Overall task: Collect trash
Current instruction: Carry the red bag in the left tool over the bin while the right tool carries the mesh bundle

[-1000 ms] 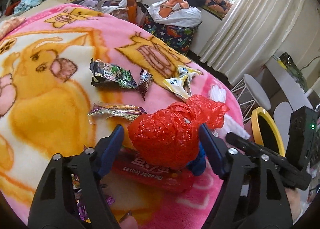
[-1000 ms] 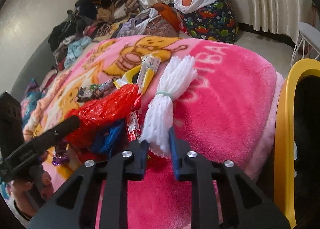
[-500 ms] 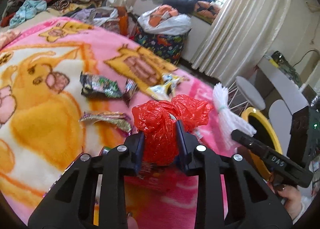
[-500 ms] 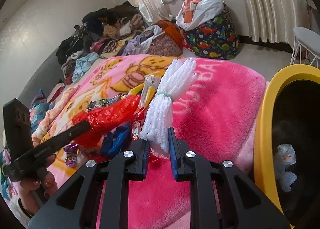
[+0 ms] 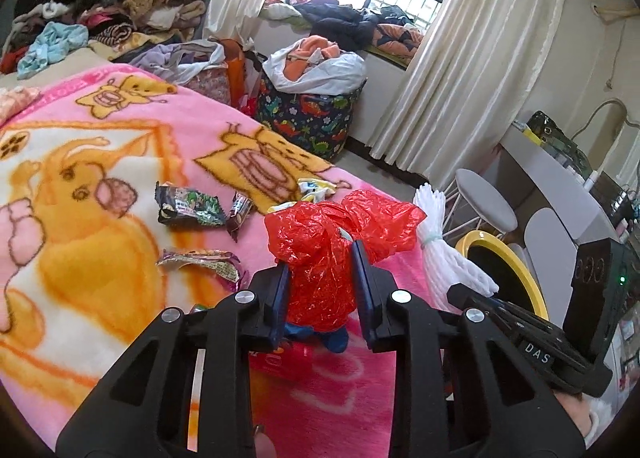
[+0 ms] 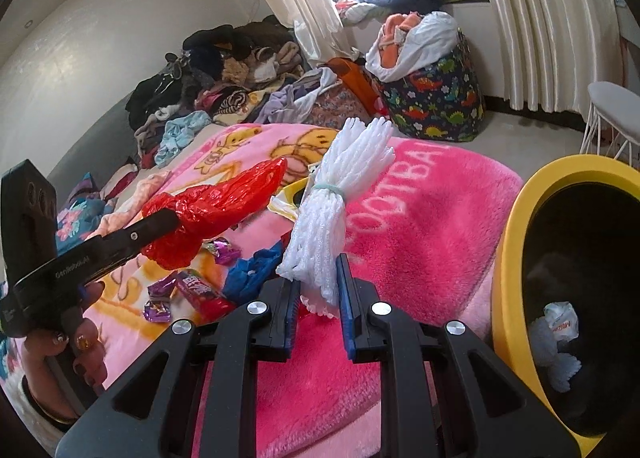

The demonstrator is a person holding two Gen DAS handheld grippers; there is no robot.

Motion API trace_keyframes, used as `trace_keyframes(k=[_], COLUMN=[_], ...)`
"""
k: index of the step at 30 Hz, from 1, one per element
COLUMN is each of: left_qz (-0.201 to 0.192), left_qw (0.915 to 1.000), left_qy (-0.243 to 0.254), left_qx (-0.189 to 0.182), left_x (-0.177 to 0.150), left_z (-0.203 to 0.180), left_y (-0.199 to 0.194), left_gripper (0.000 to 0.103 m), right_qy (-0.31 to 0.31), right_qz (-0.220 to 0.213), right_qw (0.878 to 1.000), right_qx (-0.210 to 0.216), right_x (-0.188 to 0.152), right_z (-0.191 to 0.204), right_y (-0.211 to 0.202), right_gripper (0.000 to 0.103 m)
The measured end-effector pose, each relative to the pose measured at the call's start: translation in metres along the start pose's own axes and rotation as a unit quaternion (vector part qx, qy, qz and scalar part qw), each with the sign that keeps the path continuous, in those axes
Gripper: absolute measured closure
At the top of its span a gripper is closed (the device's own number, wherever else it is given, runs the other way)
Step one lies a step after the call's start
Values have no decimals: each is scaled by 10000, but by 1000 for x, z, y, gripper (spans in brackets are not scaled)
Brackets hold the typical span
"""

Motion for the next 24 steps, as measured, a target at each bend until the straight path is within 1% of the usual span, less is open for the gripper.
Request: trace_keyframes(k=[10,24], left_qz=[-92,-76], left_qw=[9998,9989], left_qy=[160,382], left_qx=[-126,-262], left_x=[4,3], left_z=[-25,-59], left_y=[-2,-1], left_gripper=[82,83], right_qy=[13,470], right_qz=[-274,-516], right_qw=[9995,9967], right_qx=[-184,-420], right_x=[-3,-5], right_z=[-12,-48], right_y=[-34,-67], right_gripper=[86,86])
Point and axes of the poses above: each gripper's, at about its wrist camera, not at the fingertips, and y roughly the way its jaws point, z to its left, x to its top, the point moved 3 cm from there along y, roughly the way its jaws point, and after that the axes turned 10 degrees about -x, right-handed, at the moved point
